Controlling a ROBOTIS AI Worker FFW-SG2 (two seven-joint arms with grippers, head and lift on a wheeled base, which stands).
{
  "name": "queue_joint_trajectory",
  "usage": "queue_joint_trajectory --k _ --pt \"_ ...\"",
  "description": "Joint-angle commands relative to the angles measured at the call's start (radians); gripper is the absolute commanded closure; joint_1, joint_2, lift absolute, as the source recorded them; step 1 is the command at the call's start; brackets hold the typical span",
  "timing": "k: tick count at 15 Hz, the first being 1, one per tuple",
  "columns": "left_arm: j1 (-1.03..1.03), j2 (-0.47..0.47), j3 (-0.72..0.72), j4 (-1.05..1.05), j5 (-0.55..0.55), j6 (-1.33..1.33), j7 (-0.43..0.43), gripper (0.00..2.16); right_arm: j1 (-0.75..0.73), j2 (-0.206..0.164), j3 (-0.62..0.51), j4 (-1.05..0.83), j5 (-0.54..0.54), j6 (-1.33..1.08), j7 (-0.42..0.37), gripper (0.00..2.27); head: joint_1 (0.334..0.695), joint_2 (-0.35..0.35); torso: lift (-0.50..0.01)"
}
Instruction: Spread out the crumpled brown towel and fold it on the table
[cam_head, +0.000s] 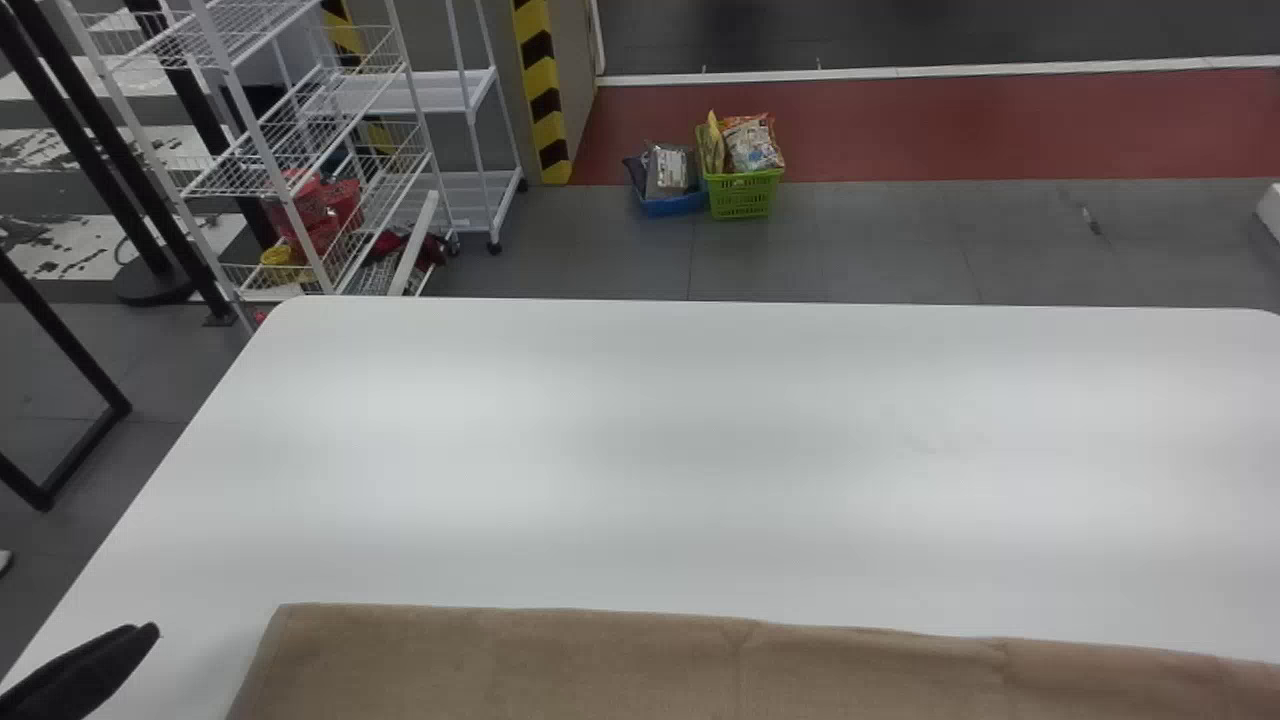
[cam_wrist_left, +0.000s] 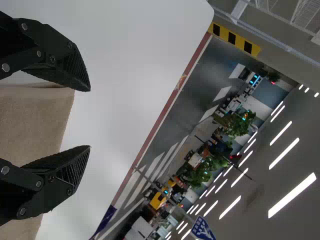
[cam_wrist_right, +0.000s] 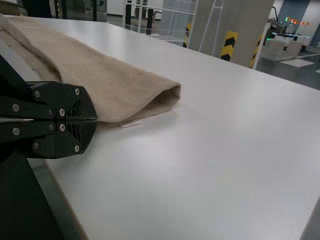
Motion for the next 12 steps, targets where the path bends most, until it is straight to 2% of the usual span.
queue_joint_trajectory --k 1,2,3,4,5,6,10,12 --pt "0.000 -0.003 -0.010 -0.006 -0.003 -0.001 0.001 0.52 -0.019 -0.016 -0.008 0.035 0.006 0.002 0.003 1.40 0.695 0.101 -0.127" --pt "0.000 -0.003 -0.009 -0.009 -0.004 0.002 0.001 0.52 -0.024 -0.016 0.000 0.035 0.006 0.002 0.003 1.39 0.695 0.070 -0.127" --pt "0.000 -0.005 -0.009 -0.009 -0.006 0.002 0.001 0.52 -0.027 -0.015 0.007 0.035 0.006 0.002 0.003 1.27 0.695 0.060 -0.127" --pt "0.000 -0.005 -0.010 -0.010 -0.009 0.002 0.001 0.52 -0.032 -0.011 0.009 0.034 0.006 0.002 0.002 0.83 0.695 0.057 -0.127" --pt "0.000 -0.005 -0.010 -0.010 -0.013 0.002 0.003 0.52 -0.032 -0.011 0.012 0.032 0.006 0.002 0.003 0.29 0.695 0.058 -0.127" --pt "0.000 -0.005 -0.013 -0.009 -0.017 0.002 0.004 0.52 -0.032 -0.010 0.014 0.027 0.006 0.002 0.003 0.12 0.695 0.066 -0.127" --pt "0.000 -0.005 -0.015 -0.010 -0.033 0.005 0.004 0.52 -0.039 -0.004 -0.028 -0.023 0.004 0.002 -0.003 0.10 0.695 0.074 -0.127" --pt "0.000 -0.007 -0.015 -0.012 -0.032 0.011 0.006 0.52 -0.055 0.001 -0.062 -0.046 0.003 0.002 -0.003 0.10 0.695 0.050 -0.127"
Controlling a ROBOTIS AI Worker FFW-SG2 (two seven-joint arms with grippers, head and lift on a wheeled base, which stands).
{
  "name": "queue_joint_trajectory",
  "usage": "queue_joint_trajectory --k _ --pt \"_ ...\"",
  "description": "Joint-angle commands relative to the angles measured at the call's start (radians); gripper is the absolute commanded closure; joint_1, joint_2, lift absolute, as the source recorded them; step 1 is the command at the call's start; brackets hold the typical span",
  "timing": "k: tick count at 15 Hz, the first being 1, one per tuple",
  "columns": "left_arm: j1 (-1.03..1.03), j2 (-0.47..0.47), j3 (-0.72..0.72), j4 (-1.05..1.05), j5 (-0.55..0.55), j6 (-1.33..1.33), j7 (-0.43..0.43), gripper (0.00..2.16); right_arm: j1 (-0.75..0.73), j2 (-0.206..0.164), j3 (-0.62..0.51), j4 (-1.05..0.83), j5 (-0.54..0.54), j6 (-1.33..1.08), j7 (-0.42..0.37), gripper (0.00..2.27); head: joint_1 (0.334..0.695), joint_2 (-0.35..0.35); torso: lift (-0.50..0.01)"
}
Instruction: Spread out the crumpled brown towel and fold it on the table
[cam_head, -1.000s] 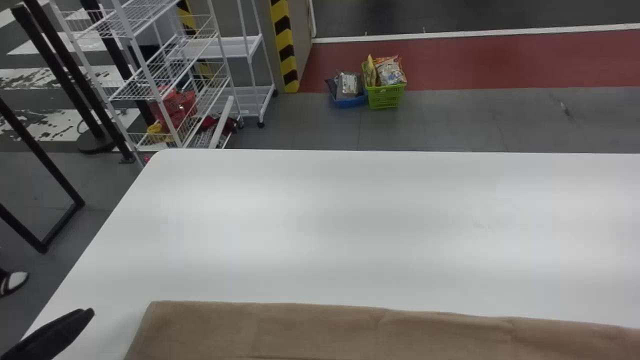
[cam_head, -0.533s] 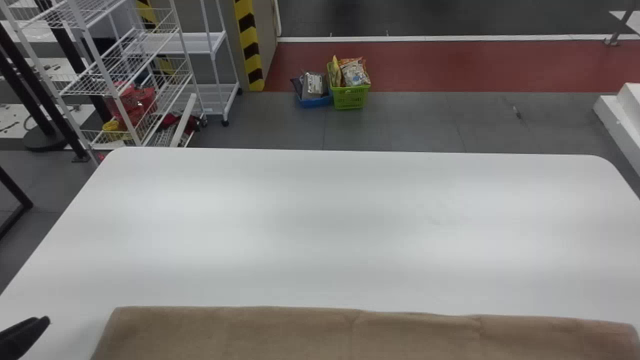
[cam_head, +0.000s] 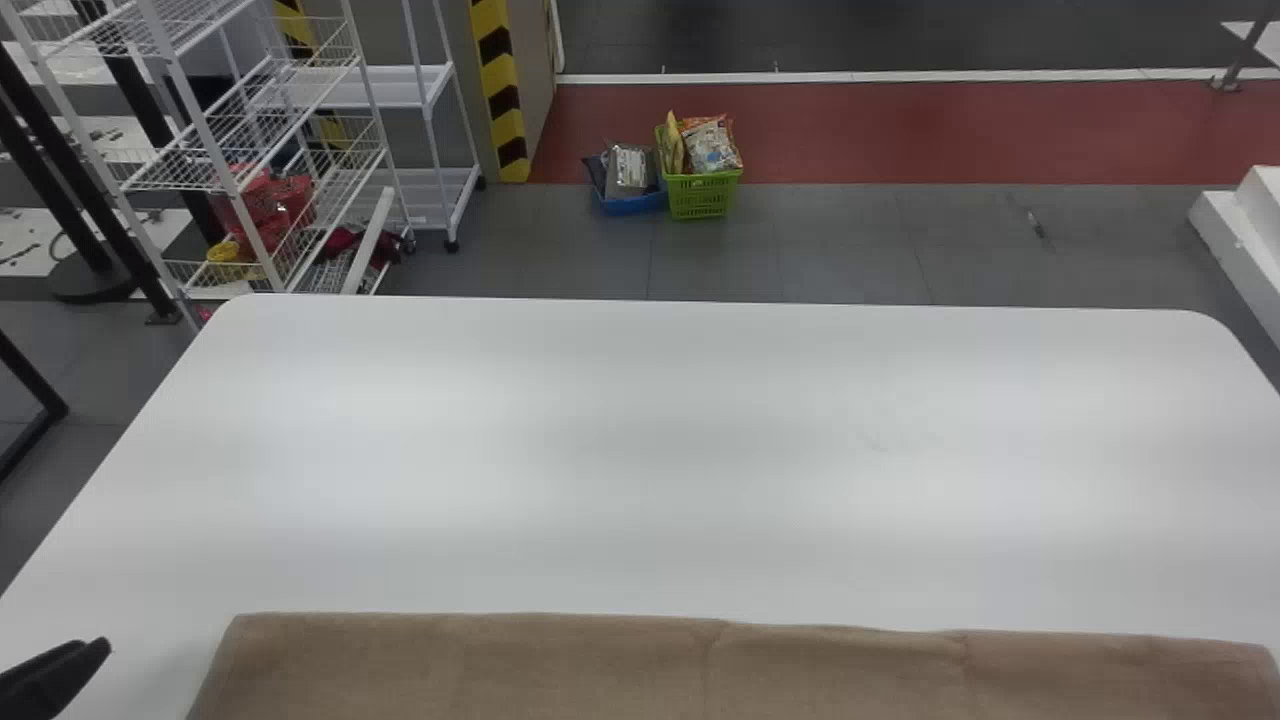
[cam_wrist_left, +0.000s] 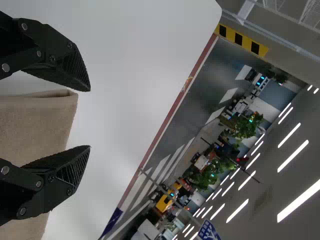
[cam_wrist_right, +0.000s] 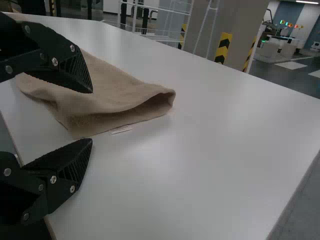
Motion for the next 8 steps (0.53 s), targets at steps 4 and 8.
queue_joint_trajectory --k 4,8 --pt "0.000 -0.011 -0.001 -0.012 0.004 0.012 0.000 0.52 -0.044 0.043 -0.058 -0.061 -0.007 0.002 -0.008 0.11 0.695 0.000 -0.127" --pt "0.005 -0.033 0.005 -0.034 0.013 0.082 0.020 0.52 -0.055 0.116 -0.064 -0.111 -0.078 -0.055 -0.029 0.12 0.695 0.020 -0.127"
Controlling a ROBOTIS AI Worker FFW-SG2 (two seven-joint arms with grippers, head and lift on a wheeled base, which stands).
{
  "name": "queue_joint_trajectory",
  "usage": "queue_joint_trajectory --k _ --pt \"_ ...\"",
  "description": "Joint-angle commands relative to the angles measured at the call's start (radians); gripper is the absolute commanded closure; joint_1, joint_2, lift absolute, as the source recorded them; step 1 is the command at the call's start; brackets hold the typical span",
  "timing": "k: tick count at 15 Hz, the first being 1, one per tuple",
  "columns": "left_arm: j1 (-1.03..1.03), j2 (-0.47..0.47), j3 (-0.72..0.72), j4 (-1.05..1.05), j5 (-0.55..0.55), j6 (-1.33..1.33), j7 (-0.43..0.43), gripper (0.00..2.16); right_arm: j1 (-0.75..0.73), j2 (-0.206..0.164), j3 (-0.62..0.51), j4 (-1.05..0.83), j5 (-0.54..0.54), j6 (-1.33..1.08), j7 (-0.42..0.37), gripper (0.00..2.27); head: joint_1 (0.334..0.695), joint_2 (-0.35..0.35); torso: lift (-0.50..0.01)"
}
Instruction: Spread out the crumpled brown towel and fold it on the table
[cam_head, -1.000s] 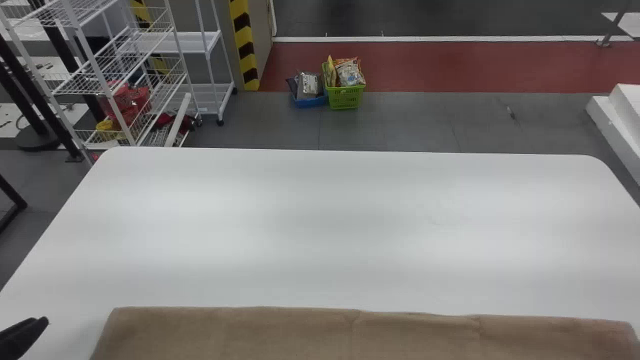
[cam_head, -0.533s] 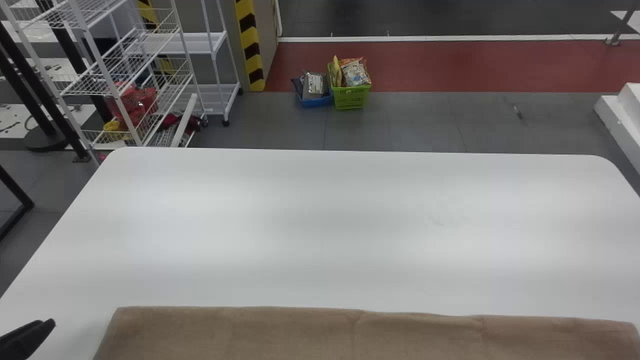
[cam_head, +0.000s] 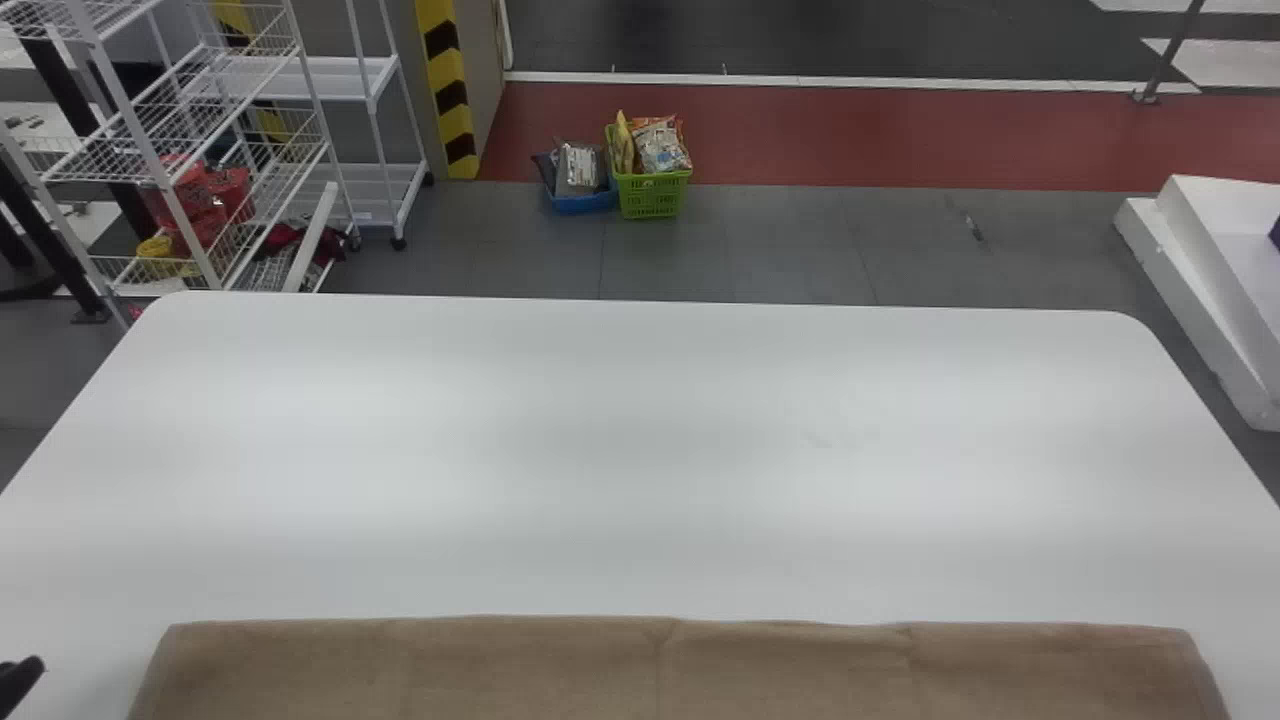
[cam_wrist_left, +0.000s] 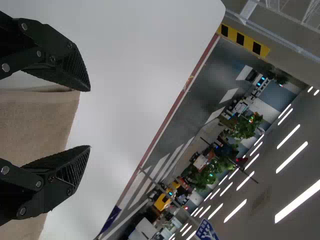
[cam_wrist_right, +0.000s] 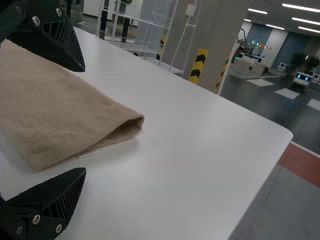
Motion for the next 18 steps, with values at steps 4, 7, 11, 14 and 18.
queue_joint_trajectory --k 4,7,11,14,18 --pt "0.048 -0.007 -0.001 -0.133 0.012 0.281 0.074 0.53 0.000 0.024 0.008 -0.078 -0.119 -0.339 -0.080 0.13 0.695 0.001 -0.127" --pt "0.102 -0.007 0.018 -0.251 0.124 0.548 0.203 0.53 0.001 0.024 0.030 -0.077 -0.121 -0.403 -0.088 0.13 0.695 -0.047 -0.127" --pt "0.090 -0.007 -0.011 -0.292 0.131 0.581 0.246 0.53 0.018 0.024 0.082 -0.052 -0.119 -0.563 -0.114 0.13 0.695 -0.136 -0.127" --pt "0.068 -0.007 -0.082 -0.276 0.032 0.492 0.269 0.53 0.027 0.024 0.109 -0.023 -0.124 -0.630 -0.125 0.13 0.695 -0.128 -0.127" --pt "0.016 -0.007 -0.140 -0.217 -0.082 0.443 0.223 0.53 0.032 0.024 0.112 -0.009 -0.129 -0.646 -0.123 0.13 0.695 -0.112 -0.127"
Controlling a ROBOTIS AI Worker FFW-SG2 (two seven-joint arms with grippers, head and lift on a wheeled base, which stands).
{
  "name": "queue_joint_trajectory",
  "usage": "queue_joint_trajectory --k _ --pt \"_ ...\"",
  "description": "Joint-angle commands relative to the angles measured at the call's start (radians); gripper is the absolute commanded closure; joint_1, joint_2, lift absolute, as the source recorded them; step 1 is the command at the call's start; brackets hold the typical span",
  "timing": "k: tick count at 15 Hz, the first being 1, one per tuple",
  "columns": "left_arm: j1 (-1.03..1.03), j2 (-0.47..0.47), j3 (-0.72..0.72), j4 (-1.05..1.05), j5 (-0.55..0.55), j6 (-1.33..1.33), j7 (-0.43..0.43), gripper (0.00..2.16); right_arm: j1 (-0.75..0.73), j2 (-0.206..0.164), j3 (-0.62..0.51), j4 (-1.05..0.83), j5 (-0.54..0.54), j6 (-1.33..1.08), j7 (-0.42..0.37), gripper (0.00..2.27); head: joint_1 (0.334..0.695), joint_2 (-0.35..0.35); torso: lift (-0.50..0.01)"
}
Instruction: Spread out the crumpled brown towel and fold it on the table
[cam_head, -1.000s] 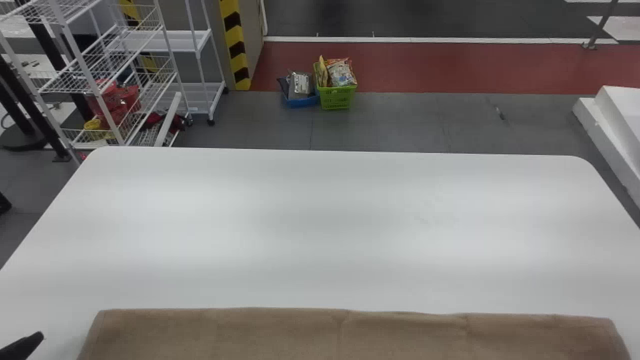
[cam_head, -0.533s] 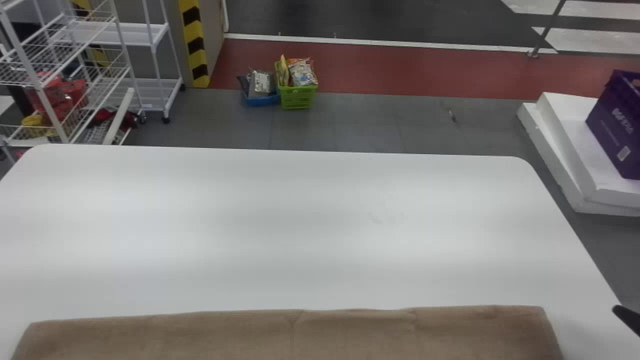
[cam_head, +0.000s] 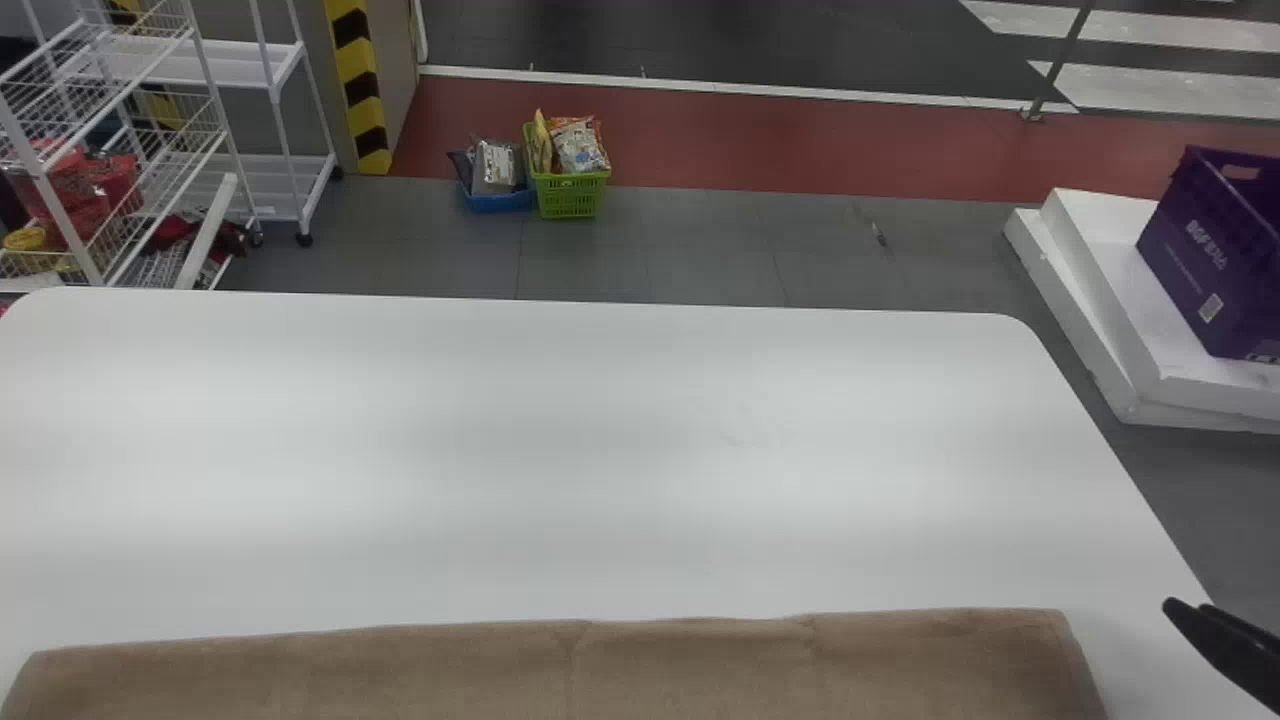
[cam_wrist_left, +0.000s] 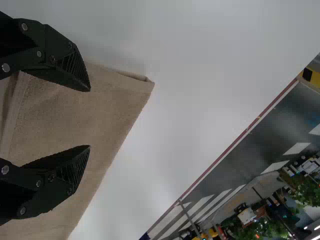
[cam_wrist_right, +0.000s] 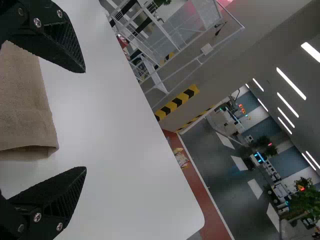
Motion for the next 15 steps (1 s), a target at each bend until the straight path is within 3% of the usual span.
queue_joint_trajectory --k 1,9,15 --pt "-0.031 0.012 -0.028 0.033 -0.053 -0.006 -0.015 0.53 0.002 0.004 0.000 0.001 -0.002 0.000 0.000 0.13 0.695 -0.108 -0.127" --pt "-0.081 0.126 -0.124 0.031 -0.267 0.007 -0.026 0.53 0.010 0.004 -0.003 0.004 -0.012 0.009 0.005 0.13 0.695 -0.049 -0.127" --pt "-0.098 0.153 -0.182 0.031 -0.371 0.102 -0.092 0.53 -0.008 0.004 0.002 0.044 -0.018 0.009 0.005 0.13 0.695 -0.035 -0.127"
